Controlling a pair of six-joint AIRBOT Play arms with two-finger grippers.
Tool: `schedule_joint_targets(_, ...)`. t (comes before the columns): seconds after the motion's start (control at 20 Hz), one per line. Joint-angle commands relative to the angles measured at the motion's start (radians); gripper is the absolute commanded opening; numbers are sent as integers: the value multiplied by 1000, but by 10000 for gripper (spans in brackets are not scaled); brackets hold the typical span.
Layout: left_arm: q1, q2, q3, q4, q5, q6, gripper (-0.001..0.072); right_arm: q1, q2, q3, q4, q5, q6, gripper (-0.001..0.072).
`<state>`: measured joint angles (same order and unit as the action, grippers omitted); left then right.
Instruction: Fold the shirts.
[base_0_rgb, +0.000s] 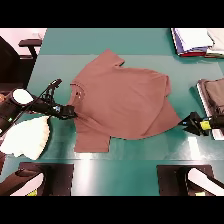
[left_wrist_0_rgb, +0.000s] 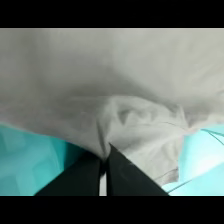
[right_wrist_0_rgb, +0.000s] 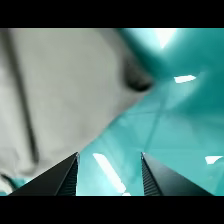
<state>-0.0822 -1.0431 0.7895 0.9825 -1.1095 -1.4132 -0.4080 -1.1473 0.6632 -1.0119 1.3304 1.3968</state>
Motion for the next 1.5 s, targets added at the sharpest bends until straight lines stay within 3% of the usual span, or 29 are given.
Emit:
schedule_joint_targets(0.0,0,0,8,2,1,0,25,-26,-46,-76,105,-137,-37,431)
schedule_joint_targets(0.15,0,0,8,1,2,0,25,54,-88,-38,129,-225,-37,426)
schedule_joint_targets(0.2,0,0,8,1,2,0,25,83,-104,-16,129,-246,-36,372)
schedule_joint_targets(0.3,0,0,11,-2,1,0,25,141,-130,37,125,-270,-37,85)
schedule_joint_targets(0.35,0,1,23,-1,-4,8,24,168,-135,68,118,-280,-38,15)
schedule_joint_targets(0.6,7,105,272,37,-53,8,24,231,2,301,122,-259,-56,14)
schedule_joint_targets(0.95,40,209,1014,92,-58,2,24,233,273,884,108,-212,-79,14)
schedule_joint_targets(1.1,40,209,1257,94,-48,-37,24,233,343,1095,-19,-181,-72,15)
schedule_joint_targets(1.3,40,209,1371,93,18,-76,23,233,365,1280,-206,-85,5,14)
schedule_joint_targets(1.45,40,196,1339,132,22,-80,23,233,278,1408,-220,47,33,13)
